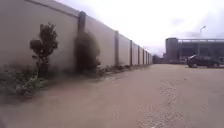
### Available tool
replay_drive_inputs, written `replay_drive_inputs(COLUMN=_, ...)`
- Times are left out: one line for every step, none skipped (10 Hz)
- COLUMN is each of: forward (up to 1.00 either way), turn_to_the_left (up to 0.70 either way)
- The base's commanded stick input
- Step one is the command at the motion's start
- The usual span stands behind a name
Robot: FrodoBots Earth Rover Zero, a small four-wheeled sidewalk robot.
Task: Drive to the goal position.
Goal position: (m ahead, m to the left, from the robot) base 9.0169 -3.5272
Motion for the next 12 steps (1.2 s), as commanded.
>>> replay_drive_inputs(forward=0.00, turn_to_the_left=0.00)
replay_drive_inputs(forward=0.00, turn_to_the_left=0.00)
replay_drive_inputs(forward=0.00, turn_to_the_left=0.00)
replay_drive_inputs(forward=0.00, turn_to_the_left=0.00)
replay_drive_inputs(forward=0.23, turn_to_the_left=0.00)
replay_drive_inputs(forward=0.94, turn_to_the_left=0.00)
replay_drive_inputs(forward=1.00, turn_to_the_left=0.00)
replay_drive_inputs(forward=1.00, turn_to_the_left=-0.09)
replay_drive_inputs(forward=1.00, turn_to_the_left=-0.27)
replay_drive_inputs(forward=1.00, turn_to_the_left=-0.27)
replay_drive_inputs(forward=1.00, turn_to_the_left=-0.27)
replay_drive_inputs(forward=1.00, turn_to_the_left=-0.27)
